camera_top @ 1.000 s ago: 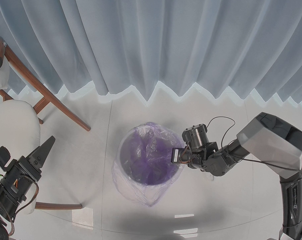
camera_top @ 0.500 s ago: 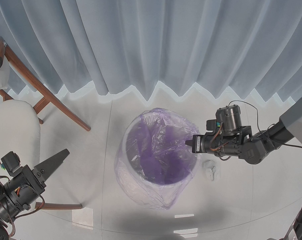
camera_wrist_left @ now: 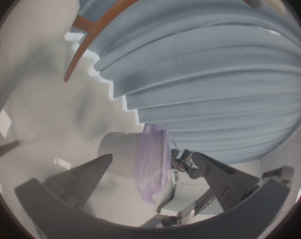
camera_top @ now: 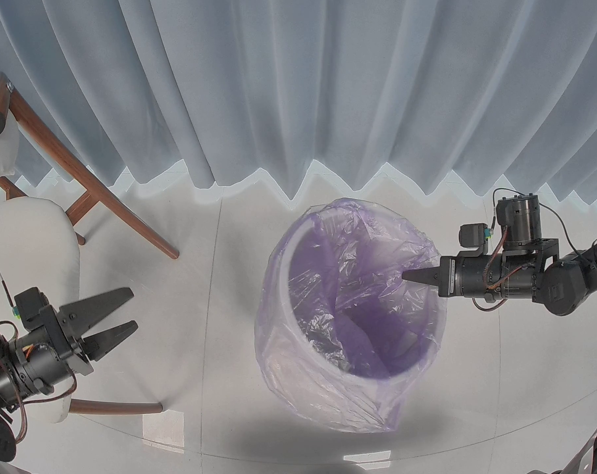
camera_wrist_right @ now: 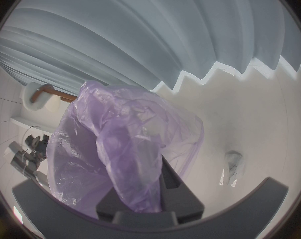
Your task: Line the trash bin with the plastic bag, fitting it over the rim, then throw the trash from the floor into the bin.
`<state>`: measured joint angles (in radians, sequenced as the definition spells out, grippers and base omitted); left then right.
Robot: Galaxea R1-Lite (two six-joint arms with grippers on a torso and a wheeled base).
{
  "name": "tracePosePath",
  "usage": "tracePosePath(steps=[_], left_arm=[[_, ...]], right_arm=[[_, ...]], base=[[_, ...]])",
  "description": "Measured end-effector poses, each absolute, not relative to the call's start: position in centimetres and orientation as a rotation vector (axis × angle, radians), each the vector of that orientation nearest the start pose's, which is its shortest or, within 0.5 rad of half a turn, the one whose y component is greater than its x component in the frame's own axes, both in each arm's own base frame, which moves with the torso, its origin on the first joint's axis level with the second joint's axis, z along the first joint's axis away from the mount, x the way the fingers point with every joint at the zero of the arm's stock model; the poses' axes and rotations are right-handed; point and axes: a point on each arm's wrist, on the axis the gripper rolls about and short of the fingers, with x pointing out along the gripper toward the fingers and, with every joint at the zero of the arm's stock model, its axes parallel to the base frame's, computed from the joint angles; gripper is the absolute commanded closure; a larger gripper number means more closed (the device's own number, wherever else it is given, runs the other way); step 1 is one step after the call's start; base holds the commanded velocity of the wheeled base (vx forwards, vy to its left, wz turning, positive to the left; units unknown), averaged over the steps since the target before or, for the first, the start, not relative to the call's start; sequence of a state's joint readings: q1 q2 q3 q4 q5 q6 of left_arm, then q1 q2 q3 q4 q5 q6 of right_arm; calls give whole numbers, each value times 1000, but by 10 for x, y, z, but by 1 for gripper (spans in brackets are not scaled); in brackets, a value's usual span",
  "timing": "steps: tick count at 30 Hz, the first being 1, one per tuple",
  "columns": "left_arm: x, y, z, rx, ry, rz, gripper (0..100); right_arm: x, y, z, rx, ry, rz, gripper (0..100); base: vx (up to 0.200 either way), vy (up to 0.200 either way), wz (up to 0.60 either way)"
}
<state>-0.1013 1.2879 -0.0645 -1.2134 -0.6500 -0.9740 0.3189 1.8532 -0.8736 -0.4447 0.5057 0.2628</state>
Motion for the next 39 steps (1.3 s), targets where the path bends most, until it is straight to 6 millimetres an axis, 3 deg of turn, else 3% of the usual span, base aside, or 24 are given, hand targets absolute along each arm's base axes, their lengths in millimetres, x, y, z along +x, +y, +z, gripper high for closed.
tracePosePath(steps=[8,19,27,39], left_arm=[[182,-28,162,-1076,476,-758,0],[230,-61,163,-1123,511,-926,0],[250,-74,159,-1302,603,-948,0],[258,-104,139,-1278,702,-985,0]], right_arm=[[287,105,140,315,662,814,100],[264,109,145,318,670,893,100],[255,113,148,314,669,921,100],[252,117,149,312,670,936,100]], base=[[0,0,0],[0,0,0],[0,0,0],[0,0,0]])
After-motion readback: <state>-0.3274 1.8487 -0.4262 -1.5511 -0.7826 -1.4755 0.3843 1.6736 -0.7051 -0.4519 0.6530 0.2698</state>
